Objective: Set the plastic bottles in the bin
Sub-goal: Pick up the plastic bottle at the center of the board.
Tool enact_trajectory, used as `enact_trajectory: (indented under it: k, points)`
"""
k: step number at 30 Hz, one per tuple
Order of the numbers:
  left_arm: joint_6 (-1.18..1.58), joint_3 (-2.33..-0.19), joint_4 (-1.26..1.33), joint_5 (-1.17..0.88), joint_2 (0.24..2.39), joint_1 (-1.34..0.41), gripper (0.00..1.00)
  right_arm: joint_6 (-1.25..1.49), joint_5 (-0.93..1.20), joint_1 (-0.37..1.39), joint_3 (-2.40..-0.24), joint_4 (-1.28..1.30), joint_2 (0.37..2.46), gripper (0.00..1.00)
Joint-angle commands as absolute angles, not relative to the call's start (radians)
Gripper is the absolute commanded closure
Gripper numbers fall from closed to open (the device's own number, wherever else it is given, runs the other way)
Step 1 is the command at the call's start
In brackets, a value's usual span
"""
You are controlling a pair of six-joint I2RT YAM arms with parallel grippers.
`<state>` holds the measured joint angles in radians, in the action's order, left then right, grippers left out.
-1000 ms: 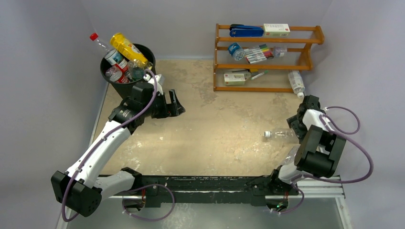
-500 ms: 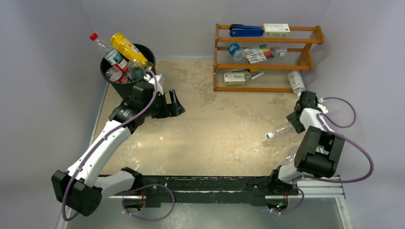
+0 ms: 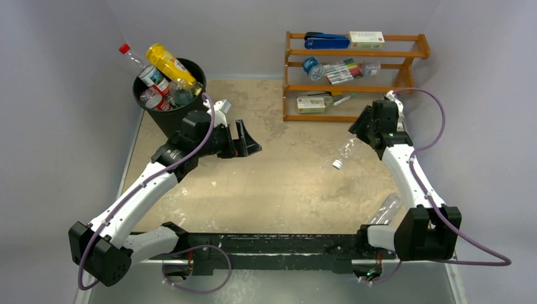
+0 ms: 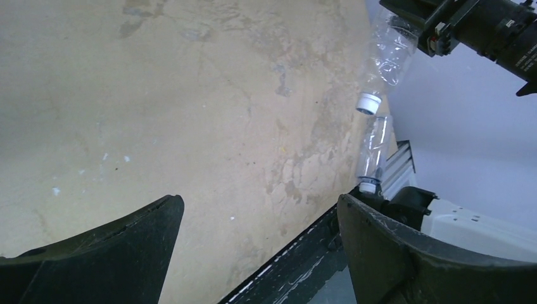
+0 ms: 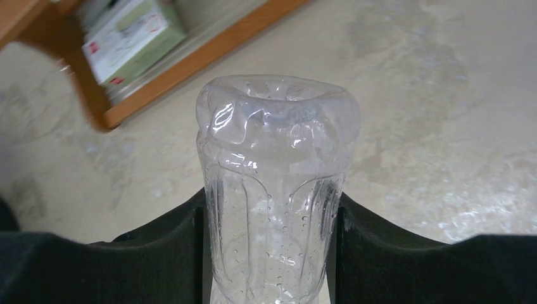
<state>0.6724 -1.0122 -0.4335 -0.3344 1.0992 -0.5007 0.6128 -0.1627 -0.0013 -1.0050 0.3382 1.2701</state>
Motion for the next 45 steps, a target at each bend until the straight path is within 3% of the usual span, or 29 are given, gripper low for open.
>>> enact_trajectory:
  k: [1,15,35,37,45]
  points:
    - [0.752,-0.99,-0.272,-0.377,1.083,-0.519,0.08,0.571,-0.068,0.078,-1.078,0.32,1.231,0.56]
    - [0.841,-0.969,-0.099,-0.381,1.137,-0.571,0.08,0.694,0.119,0.397,-1.217,0.201,1.326,0.55]
    - [0.857,-0.969,-0.094,-0.27,1.144,-0.638,0.09,0.789,0.054,0.712,-1.402,0.148,1.476,0.54]
    - [0.845,-0.978,-0.121,-0.244,1.139,-0.642,0.12,0.788,0.05,0.724,-1.418,0.157,1.483,0.54]
    - [0.827,-1.01,-0.173,-0.19,1.141,-0.646,0.43,0.788,0.034,0.741,-1.433,0.174,1.48,0.54]
